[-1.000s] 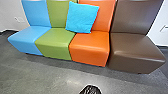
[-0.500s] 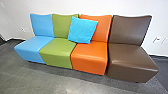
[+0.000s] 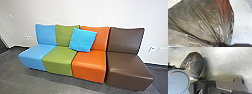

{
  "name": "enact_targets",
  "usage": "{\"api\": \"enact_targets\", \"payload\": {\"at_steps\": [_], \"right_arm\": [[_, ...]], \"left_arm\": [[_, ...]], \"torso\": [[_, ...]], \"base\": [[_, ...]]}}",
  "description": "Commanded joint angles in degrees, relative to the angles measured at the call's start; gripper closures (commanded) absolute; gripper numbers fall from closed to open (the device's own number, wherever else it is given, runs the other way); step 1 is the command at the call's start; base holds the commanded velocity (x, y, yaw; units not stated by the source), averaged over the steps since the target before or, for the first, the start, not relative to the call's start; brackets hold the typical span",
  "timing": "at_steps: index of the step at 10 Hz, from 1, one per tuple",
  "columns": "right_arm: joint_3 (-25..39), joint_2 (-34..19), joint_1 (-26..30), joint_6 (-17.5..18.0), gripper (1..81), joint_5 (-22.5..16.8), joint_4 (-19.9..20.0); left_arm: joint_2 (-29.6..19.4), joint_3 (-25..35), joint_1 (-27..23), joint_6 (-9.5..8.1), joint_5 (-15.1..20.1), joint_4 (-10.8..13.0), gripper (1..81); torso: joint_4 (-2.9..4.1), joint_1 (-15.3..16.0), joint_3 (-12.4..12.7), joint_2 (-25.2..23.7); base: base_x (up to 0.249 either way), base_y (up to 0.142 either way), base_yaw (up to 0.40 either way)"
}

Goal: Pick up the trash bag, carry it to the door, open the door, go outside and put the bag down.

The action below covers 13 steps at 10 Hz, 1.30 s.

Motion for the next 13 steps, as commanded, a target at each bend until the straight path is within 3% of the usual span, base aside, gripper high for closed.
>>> {"api": "enact_targets", "payload": {"at_steps": [1,2,4,7,10,12,13], "right_arm": [[-4.4,2.6,-0.7,-0.3,1.0,-2.3,0.1],[-6.1,4.3,-1.8,-0.5,1.0,-2.2,0.1],[-7.7,6.7,-3.5,-0.8,1.0,-1.6,-0.2],[-10.1,9.8,-6.2,-0.9,1.0,0.2,-1.9],[-12.4,12.2,-7.7,-0.9,1.0,0.8,-2.9],[-11.8,12.0,-7.2,-0.9,1.0,0.8,-2.9],[-12.0,12.1,-7.2,-0.9,1.0,0.8,-2.9]], "left_arm": [[-2.0,0.8,-1.9,3.52,3.4,-0.4,81.1],[-2.6,0.8,-0.5,4.93,3.3,-0.4,81.1],[-4.0,0.8,1.8,7.14,2.8,-0.4,81.1],[-4.7,0.7,5.1,9.43,1.1,-0.3,81.1],[-4.5,0.5,6.4,9.87,-0.9,-0.2,81.1],[-3.8,0.3,6.6,9.87,-0.9,-0.2,81.1],[-3.6,0.1,6.7,9.87,-1.0,-0.2,81.1]], "torso": [[0.0,-3.6,4.4,5.5],[0.0,-4.8,5.7,7.5],[0.0,-7.6,4.0,11.6],[0.0,-11.4,4.8,17.4],[0.0,-15.0,4.9,23.1],[0.0,-18.0,9.3,27.8],[0.0,-18.7,10.0,29.2]], "base": [[0.0,0.0,0.0],[0.0,0.0,0.0],[0.0,0.0,0.0],[0.0,0.0,0.0],[0.0,0.0,0.0],[0.0,0.0,0.0],[0.0,0.0,0.0]]}}
